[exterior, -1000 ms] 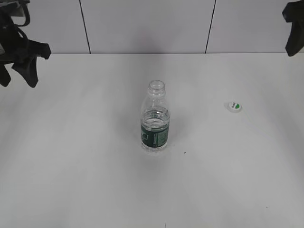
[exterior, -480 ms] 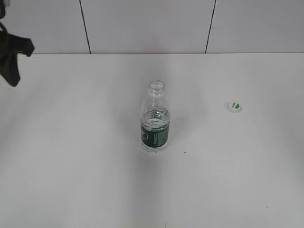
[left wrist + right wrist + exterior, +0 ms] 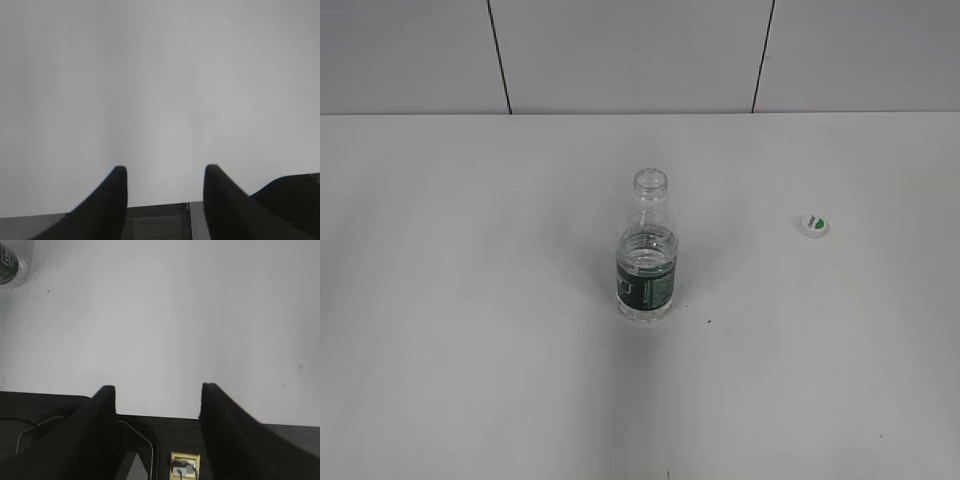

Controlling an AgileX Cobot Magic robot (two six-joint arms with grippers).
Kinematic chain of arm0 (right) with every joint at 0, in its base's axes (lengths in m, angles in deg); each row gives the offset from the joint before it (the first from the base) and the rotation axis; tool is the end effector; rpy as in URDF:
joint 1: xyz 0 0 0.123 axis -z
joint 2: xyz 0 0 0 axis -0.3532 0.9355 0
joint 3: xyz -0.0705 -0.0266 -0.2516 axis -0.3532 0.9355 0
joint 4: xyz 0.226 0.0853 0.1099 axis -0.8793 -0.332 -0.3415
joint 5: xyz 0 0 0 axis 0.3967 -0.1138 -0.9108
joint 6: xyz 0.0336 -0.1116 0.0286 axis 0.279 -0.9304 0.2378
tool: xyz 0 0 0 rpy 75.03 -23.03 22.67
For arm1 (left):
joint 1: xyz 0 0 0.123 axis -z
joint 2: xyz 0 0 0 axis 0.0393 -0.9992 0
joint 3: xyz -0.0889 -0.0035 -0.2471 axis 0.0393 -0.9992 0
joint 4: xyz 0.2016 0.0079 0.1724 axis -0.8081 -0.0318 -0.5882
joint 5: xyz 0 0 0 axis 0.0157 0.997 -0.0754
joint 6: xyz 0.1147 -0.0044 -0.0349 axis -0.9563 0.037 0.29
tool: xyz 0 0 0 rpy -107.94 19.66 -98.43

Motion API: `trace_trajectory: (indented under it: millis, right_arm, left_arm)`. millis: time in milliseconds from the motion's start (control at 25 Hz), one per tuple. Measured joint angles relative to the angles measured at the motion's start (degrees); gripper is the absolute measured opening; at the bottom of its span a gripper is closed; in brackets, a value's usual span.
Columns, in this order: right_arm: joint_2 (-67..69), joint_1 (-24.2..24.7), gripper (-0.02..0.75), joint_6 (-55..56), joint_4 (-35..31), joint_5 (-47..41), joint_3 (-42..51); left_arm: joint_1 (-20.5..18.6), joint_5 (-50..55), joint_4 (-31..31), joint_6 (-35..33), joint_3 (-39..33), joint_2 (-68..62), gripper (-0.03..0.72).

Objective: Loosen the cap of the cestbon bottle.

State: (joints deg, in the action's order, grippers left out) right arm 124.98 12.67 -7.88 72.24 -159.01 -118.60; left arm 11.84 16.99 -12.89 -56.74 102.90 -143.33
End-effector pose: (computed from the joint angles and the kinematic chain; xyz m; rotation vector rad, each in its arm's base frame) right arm 0.1530 0.0285 0.3115 -0.2730 2.5416 0.1049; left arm 0.2207 -0.0223 0.2601 0.0755 2.8503 0.1231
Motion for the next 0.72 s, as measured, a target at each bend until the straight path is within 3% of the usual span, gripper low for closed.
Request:
trace_trajectory:
  millis: [440,720]
  right_arm:
    - [-21.9,0.0,0.416,0.0,0.7,-0.1,10.0]
    - [-32.0,0.0,0.415,-2.1,2.0,0.0,15.8]
  left_arm:
    - [0.0,-3.6,-0.9,-0.1,-15.0,38.2,0.307]
    - [0.0,-3.9,-1.0,-0.1,-21.5,55.8,0.307]
